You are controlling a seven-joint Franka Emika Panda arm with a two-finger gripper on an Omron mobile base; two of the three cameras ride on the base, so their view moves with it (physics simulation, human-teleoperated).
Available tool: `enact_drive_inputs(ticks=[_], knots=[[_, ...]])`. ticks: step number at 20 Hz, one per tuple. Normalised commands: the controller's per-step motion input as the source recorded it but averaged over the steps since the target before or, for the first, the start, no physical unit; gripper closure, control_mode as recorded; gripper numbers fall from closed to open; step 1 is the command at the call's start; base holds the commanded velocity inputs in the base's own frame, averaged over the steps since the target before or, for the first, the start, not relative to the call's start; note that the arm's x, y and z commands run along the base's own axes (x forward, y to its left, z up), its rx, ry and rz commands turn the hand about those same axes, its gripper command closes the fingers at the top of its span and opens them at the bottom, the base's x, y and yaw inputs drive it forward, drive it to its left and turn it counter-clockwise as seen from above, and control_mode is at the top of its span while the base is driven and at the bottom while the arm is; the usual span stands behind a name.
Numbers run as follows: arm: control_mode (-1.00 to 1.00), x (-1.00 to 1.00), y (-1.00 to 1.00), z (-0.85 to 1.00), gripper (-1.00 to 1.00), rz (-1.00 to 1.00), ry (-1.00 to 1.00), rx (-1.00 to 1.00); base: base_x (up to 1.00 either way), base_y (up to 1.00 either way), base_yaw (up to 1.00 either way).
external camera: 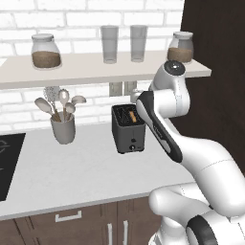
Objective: Start the toaster. Once the lever pops up, take the bread to the plate on the dining counter.
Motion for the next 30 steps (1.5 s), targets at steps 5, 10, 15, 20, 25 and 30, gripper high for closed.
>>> enact_drive_inputs(ticks=[5, 10, 15, 20, 25, 30], knots=[[-1.0, 0.0, 0.0, 0.0, -1.0, 0.0, 0.0, 0.0, 0.0, 0.0, 0.0], [-1.0, 0.0, 0.0, 0.0, -1.0, 0.0, 0.0, 0.0, 0.0, 0.0, 0.0], [-1.0, 0.0, 0.0, 0.0, -1.0, 0.0, 0.0, 0.0, 0.0, 0.0, 0.0], [-1.0, 0.0, 0.0, 0.0, -1.0, 0.0, 0.0, 0.0, 0.0, 0.0, 0.0], [-1.0, 0.0, 0.0, 0.0, -1.0, 0.0, 0.0, 0.0, 0.0, 0.0, 0.0], [-1.0, 0.0, 0.0, 0.0, -1.0, 0.0, 0.0, 0.0, 0.0, 0.0, 0.0]])
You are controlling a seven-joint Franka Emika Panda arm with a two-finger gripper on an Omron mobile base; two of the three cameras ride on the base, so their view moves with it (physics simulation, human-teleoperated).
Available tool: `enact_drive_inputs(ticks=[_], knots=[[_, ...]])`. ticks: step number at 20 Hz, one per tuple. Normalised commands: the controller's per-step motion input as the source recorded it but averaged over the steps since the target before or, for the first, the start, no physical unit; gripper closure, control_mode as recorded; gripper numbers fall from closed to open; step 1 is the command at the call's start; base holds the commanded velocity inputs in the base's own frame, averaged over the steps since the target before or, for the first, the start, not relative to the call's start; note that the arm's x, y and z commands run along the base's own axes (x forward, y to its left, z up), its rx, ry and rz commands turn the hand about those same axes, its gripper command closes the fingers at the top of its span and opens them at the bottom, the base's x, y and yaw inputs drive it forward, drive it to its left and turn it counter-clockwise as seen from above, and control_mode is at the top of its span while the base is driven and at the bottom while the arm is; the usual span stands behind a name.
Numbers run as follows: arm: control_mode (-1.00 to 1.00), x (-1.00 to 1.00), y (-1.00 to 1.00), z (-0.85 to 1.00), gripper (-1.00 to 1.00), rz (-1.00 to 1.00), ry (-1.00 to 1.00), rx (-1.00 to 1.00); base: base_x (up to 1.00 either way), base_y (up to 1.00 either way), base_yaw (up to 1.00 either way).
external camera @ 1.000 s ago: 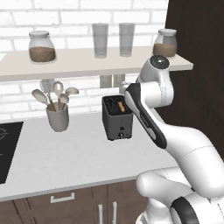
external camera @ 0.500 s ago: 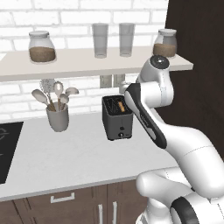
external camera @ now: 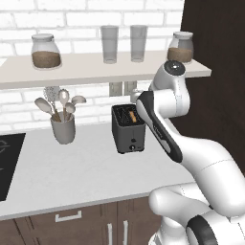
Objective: Start the toaster. Once the lever pops up, take the bread to the plate on the dining counter.
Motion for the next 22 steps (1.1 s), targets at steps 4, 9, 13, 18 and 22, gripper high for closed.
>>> enact_drive_inputs(ticks=[4, 9, 13, 18, 22], knots=[[-1.0, 0.0, 0.0, 0.0, -1.0, 0.0, 0.0, 0.0, 0.0, 0.0, 0.0], [-1.0, 0.0, 0.0, 0.0, -1.0, 0.0, 0.0, 0.0, 0.0, 0.0, 0.0], [-1.0, 0.0, 0.0, 0.0, -1.0, 0.0, 0.0, 0.0, 0.0, 0.0, 0.0], [-1.0, 0.0, 0.0, 0.0, -1.0, 0.0, 0.0, 0.0, 0.0, 0.0, 0.0], [-1.0, 0.0, 0.0, 0.0, -1.0, 0.0, 0.0, 0.0, 0.0, 0.0, 0.0]])
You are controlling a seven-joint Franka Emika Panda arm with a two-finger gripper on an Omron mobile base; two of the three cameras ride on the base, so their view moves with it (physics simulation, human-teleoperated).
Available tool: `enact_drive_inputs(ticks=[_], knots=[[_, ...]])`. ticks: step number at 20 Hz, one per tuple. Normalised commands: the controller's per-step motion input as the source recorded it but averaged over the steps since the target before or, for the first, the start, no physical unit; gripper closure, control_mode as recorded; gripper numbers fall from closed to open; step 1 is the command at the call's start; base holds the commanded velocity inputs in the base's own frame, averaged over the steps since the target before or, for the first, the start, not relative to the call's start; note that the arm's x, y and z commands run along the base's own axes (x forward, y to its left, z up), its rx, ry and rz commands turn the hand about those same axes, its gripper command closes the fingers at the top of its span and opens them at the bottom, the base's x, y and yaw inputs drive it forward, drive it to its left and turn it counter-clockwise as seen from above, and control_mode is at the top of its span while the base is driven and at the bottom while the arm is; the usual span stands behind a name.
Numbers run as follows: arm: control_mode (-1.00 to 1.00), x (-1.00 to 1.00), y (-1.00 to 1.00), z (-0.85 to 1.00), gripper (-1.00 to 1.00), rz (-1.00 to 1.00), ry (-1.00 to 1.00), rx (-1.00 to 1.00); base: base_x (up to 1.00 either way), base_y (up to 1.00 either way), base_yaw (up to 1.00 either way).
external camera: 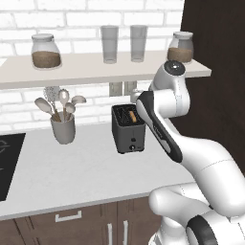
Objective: Start the toaster. Once the lever pops up, take the bread to the plate on the dining counter.
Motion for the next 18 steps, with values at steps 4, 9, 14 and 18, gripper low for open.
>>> enact_drive_inputs(ticks=[4, 9, 14, 18], knots=[[-1.0, 0.0, 0.0, 0.0, -1.0, 0.0, 0.0, 0.0, 0.0, 0.0, 0.0], [-1.0, 0.0, 0.0, 0.0, -1.0, 0.0, 0.0, 0.0, 0.0, 0.0, 0.0], [-1.0, 0.0, 0.0, 0.0, -1.0, 0.0, 0.0, 0.0, 0.0, 0.0, 0.0], [-1.0, 0.0, 0.0, 0.0, -1.0, 0.0, 0.0, 0.0, 0.0, 0.0, 0.0]])
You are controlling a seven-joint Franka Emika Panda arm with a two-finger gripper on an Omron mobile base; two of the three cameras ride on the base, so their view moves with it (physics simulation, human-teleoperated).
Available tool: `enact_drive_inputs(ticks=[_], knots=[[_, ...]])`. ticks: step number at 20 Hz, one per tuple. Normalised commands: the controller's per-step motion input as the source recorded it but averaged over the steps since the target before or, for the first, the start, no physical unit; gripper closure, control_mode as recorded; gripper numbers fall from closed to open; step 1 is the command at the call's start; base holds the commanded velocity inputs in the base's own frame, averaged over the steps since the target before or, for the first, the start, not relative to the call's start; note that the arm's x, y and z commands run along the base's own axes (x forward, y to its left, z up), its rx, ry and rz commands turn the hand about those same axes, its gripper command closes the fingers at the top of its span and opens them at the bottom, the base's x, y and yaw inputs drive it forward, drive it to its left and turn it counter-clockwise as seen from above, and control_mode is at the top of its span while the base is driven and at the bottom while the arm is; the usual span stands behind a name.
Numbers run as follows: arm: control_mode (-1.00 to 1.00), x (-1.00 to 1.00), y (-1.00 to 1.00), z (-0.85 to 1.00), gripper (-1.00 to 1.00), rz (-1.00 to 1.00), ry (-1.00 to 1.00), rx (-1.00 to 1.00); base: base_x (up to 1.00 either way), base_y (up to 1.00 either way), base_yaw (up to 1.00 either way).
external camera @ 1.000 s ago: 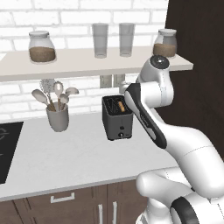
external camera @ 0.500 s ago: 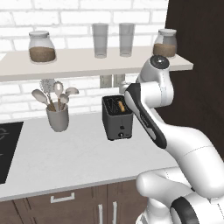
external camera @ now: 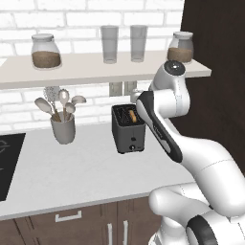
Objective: Start the toaster. Once the lever pops up, take the bread to the plate on the dining counter.
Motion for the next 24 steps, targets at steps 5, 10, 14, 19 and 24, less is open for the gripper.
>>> enact_drive_inputs(ticks=[5, 10, 14, 19, 24], knots=[[-1.0, 0.0, 0.0, 0.0, -1.0, 0.0, 0.0, 0.0, 0.0, 0.0, 0.0], [-1.0, 0.0, 0.0, 0.0, -1.0, 0.0, 0.0, 0.0, 0.0, 0.0, 0.0], [-1.0, 0.0, 0.0, 0.0, -1.0, 0.0, 0.0, 0.0, 0.0, 0.0, 0.0], [-1.0, 0.0, 0.0, 0.0, -1.0, 0.0, 0.0, 0.0, 0.0, 0.0, 0.0], [-1.0, 0.0, 0.0, 0.0, -1.0, 0.0, 0.0, 0.0, 0.0, 0.0, 0.0]])
